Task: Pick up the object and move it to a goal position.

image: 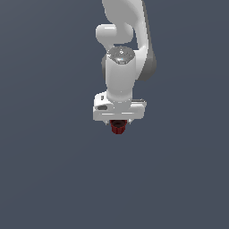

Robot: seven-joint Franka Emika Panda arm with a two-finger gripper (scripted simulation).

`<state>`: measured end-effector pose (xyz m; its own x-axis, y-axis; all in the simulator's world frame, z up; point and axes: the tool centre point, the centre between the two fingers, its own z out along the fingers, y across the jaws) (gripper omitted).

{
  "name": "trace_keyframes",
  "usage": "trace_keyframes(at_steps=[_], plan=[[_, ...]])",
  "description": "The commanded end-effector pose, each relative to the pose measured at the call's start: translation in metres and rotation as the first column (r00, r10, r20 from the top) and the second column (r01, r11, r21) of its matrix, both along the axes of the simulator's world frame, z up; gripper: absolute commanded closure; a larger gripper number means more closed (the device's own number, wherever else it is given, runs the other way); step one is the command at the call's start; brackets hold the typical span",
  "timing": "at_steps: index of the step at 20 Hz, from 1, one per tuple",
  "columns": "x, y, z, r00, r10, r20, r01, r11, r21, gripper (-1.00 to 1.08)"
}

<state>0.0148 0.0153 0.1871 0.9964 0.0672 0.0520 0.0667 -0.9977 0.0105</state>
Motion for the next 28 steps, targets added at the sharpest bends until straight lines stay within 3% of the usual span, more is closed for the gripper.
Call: trace_keyframes(at_steps=[1, 7, 13, 20, 28], plan=[[0.0, 0.0, 0.0, 1.0, 0.0, 0.0, 0.0, 1.0, 0.0, -0.2], [0.0, -0.001, -0.002, 1.0, 0.006, -0.019, -0.006, 1.0, 0.003, -0.2], [-0.001, -0.002, -0.009, 0.997, 0.024, -0.075, -0.023, 1.0, 0.012, -0.2], [-0.004, -0.005, -0.023, 0.98, 0.061, -0.188, -0.056, 0.998, 0.034, -0.2], [-0.012, -0.01, -0.043, 0.931, 0.116, -0.346, -0.098, 0.993, 0.069, -0.2]])
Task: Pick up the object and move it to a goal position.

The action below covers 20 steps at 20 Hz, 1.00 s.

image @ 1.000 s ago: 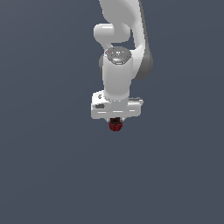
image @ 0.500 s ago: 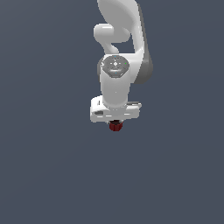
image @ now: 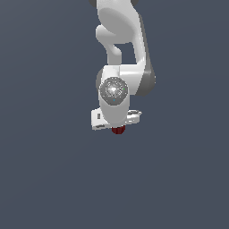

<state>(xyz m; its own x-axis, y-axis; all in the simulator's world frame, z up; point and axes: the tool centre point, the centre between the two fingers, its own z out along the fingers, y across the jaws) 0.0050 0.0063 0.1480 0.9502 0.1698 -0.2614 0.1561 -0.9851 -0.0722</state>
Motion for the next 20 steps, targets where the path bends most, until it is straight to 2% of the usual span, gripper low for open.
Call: trace_keyframes(at_steps=[1, 10, 15, 20], plan=[[-0.003, -0.001, -0.006, 0.998, 0.017, -0.054, -0.016, 1.0, 0.008, -0.2], [-0.015, -0.007, -0.027, 0.968, 0.077, -0.241, -0.069, 0.997, 0.04, -0.2], [-0.023, -0.01, -0.038, 0.933, 0.112, -0.341, -0.096, 0.993, 0.062, -0.2], [-0.033, -0.013, -0.048, 0.887, 0.147, -0.438, -0.121, 0.989, 0.087, -0.2]])
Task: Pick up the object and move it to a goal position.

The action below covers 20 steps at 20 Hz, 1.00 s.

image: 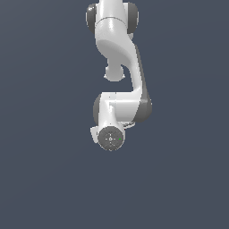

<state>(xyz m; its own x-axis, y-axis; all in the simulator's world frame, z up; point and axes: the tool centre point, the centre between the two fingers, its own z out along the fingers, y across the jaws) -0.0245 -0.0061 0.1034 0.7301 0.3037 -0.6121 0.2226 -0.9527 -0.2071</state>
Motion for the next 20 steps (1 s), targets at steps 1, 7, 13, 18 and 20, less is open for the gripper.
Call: trace_keyframes(at_steps=[1, 7, 13, 18, 20], plan=[[-0.005, -0.002, -0.005, 0.998, 0.017, -0.055, -0.016, 1.0, 0.007, -0.2], [-0.017, -0.006, -0.015, 0.982, 0.057, -0.181, -0.053, 0.998, 0.027, -0.2], [-0.028, -0.009, -0.022, 0.957, 0.089, -0.275, -0.08, 0.996, 0.045, -0.2], [-0.033, -0.011, -0.026, 0.94, 0.107, -0.323, -0.094, 0.994, 0.055, -0.2], [-0.035, -0.012, -0.026, 0.936, 0.112, -0.335, -0.098, 0.994, 0.058, -0.2]])
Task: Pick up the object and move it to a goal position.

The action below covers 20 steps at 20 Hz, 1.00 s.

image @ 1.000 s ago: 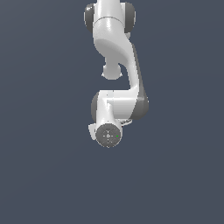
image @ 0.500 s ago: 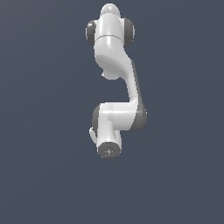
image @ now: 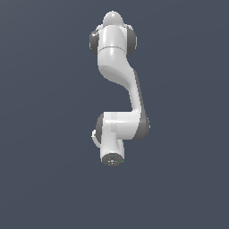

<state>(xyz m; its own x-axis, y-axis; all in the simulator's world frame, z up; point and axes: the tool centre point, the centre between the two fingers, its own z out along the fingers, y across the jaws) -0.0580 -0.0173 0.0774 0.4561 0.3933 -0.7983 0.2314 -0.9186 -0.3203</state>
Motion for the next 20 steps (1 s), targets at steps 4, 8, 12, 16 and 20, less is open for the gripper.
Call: trace_keyframes(at_steps=[4, 8, 12, 16, 20], plan=[[-0.0025, -0.001, -0.0012, 1.0, 0.008, -0.024, -0.008, 1.0, 0.003, -0.2], [-0.0026, -0.001, -0.0012, 1.0, 0.008, -0.024, -0.008, 1.0, 0.003, 1.08], [-0.0026, -0.001, -0.0012, 1.0, 0.008, -0.024, -0.008, 1.0, 0.003, 1.08], [-0.0024, -0.0006, -0.001, 1.0, 0.009, -0.024, -0.009, 1.0, 0.003, 1.08], [0.0005, 0.0002, 0.0012, 1.0, 0.011, -0.009, -0.011, 1.0, 0.005, 1.08]])
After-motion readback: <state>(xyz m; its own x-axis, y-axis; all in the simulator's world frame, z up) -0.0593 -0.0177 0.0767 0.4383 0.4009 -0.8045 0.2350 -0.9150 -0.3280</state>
